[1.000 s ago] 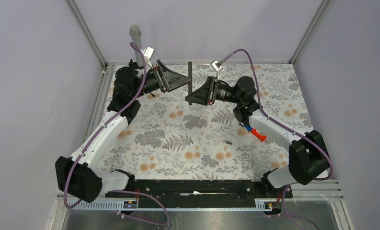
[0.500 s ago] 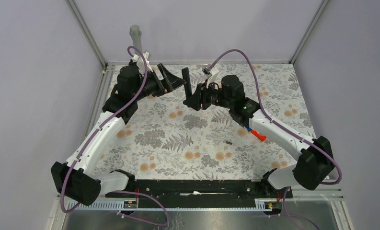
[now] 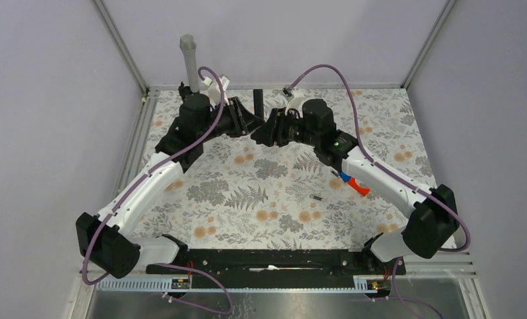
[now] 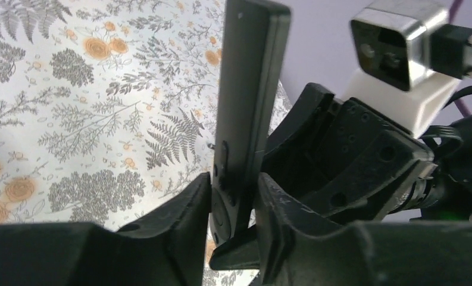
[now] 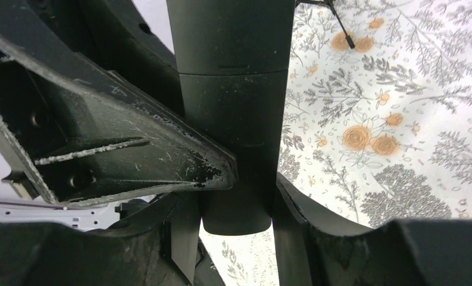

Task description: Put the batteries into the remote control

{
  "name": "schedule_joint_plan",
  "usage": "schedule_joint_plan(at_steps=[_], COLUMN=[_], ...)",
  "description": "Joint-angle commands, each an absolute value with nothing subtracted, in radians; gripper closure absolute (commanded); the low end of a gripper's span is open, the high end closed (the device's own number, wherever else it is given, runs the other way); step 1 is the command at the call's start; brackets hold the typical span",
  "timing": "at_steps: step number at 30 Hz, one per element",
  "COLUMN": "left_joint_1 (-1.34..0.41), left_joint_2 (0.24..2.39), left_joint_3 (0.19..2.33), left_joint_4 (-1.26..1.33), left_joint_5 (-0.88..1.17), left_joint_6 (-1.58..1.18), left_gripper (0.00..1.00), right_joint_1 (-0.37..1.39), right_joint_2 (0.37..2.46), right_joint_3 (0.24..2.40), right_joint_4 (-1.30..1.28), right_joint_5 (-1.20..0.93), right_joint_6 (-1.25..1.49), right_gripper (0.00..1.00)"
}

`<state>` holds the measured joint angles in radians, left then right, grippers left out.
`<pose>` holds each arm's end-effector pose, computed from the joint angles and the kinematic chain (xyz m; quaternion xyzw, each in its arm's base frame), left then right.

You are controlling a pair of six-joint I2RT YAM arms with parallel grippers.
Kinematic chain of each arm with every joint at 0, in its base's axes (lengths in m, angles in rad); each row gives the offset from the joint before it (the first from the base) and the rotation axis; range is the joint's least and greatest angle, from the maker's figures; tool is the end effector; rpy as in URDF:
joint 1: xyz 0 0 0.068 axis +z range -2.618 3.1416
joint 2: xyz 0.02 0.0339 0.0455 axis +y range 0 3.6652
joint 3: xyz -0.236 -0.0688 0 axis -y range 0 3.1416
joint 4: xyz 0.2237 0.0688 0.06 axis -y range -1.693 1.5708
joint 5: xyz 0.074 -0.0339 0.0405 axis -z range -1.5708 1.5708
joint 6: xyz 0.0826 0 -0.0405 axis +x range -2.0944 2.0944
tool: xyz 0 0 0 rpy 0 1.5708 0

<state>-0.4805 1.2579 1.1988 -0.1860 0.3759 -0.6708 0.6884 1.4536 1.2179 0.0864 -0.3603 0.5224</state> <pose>0.2702 -0.1750 0.3481 0.0409 0.7818 -0.4526 0.4269 0.2700 0.2598 0.3315 -0.1783 0.7334 0.4769 0.4505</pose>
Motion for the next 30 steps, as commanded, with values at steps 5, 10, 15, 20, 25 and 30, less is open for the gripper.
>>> schedule_joint_plan(at_steps=[5,10,15,20,25,30], left_joint_1=[-0.494,-0.488,-0.455,-0.455,-0.456,-0.456], left_joint_2=[1.294,1.302,1.333,1.346,1.332,1.312], left_joint_3=[1.234,1.282,1.376,1.468,1.501,1.497], left_joint_4=[-0.142,-0.235,-0.398,-0.57,-0.618,-0.618], left_joint_5=[0.319,0.339,0.535,0.7,0.84,0.943], left_joint_6=[-0.619,-0.504,-0.377,-0.249,-0.199,-0.192], left_gripper=[0.92,1.0,1.0,1.0,1.0,1.0], right_joint_1=[0.699,0.681,0.55,0.414,0.411,0.413], right_joint_2=[1.471,1.455,1.398,1.401,1.436,1.498], right_joint_3=[1.283,1.317,1.341,1.416,1.465,1.504], right_joint_4=[0.102,0.017,-0.103,-0.105,-0.075,0.157], right_joint_5=[-0.429,-0.627,-0.813,-0.951,-1.022,-1.219], right_joint_6=[0.605,0.401,0.243,0.281,0.269,0.487], right_gripper=[0.63,0.02,0.0,0.0,0.01,0.11])
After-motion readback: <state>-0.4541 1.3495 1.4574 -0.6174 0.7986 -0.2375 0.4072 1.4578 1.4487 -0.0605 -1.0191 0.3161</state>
